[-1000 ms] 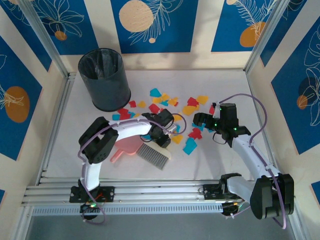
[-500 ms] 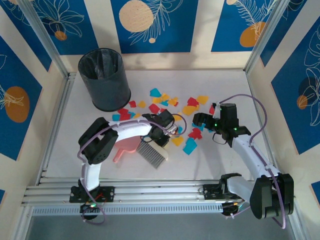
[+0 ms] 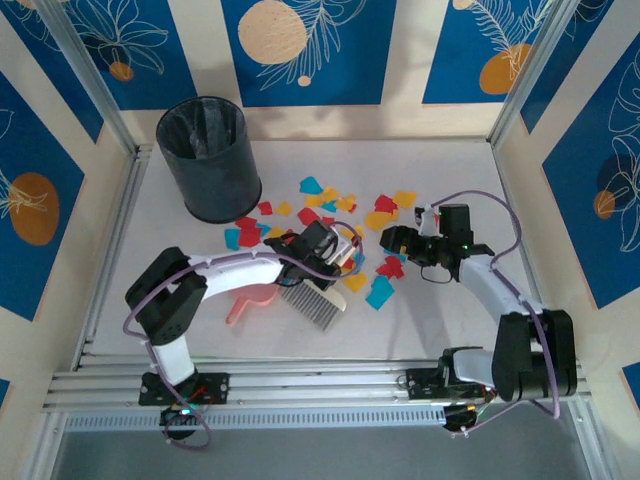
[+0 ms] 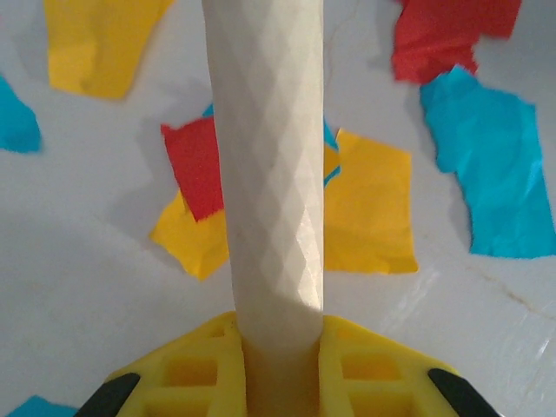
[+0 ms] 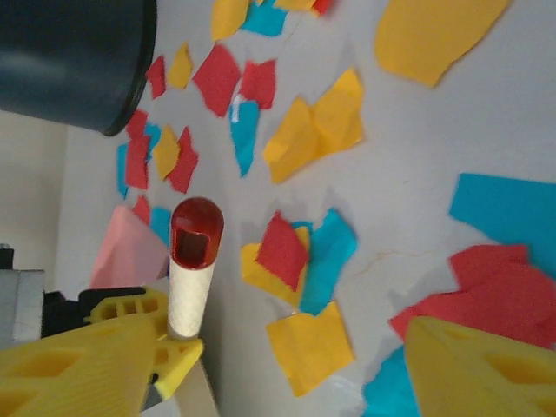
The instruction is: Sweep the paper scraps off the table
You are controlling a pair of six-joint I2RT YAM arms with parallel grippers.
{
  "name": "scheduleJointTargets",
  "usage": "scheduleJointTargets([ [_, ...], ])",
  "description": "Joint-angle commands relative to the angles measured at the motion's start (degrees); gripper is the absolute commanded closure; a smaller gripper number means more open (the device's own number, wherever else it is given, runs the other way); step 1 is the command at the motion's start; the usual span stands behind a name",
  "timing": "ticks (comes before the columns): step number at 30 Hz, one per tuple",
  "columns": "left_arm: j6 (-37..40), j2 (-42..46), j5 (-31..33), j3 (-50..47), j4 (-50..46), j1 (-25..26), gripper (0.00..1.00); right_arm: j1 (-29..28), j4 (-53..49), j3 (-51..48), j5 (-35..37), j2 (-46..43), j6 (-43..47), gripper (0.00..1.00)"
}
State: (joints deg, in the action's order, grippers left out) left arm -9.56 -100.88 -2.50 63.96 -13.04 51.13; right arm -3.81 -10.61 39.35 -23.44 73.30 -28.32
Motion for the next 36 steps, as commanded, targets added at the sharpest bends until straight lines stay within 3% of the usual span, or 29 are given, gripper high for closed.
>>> scheduleJointTargets([
  [1, -0.12, 2.22, 0.04, -1.36, 6.28, 0.67, 0.90, -1.02, 1.98, 3.22, -9.05, 3.37, -1.23, 0.31],
  [6, 0.23, 1.90, -0.57, -1.37, 8.20, 0.72, 0.90, -4.46, 2.92, 5.78, -10.04, 8.37, -1.69, 0.40],
  [17, 1.23, 1.81, -2.76, 0.05, 9.51, 0.72, 0.91, -10.49, 6.35, 9.44, -9.28, 15.13, -4.15, 0.49],
  [30, 0.96, 1.81, -2.95, 0.65, 9.70, 0.77, 0.91, -13.79, 9.24, 10.52, -10.12, 18.94, -5.89, 0.56],
  [36, 0.95, 1.48, -2.89, 1.02, 9.23, 0.72, 0.91, -14.12, 10.19, 10.29, -10.33, 18.82, -6.67, 0.69],
])
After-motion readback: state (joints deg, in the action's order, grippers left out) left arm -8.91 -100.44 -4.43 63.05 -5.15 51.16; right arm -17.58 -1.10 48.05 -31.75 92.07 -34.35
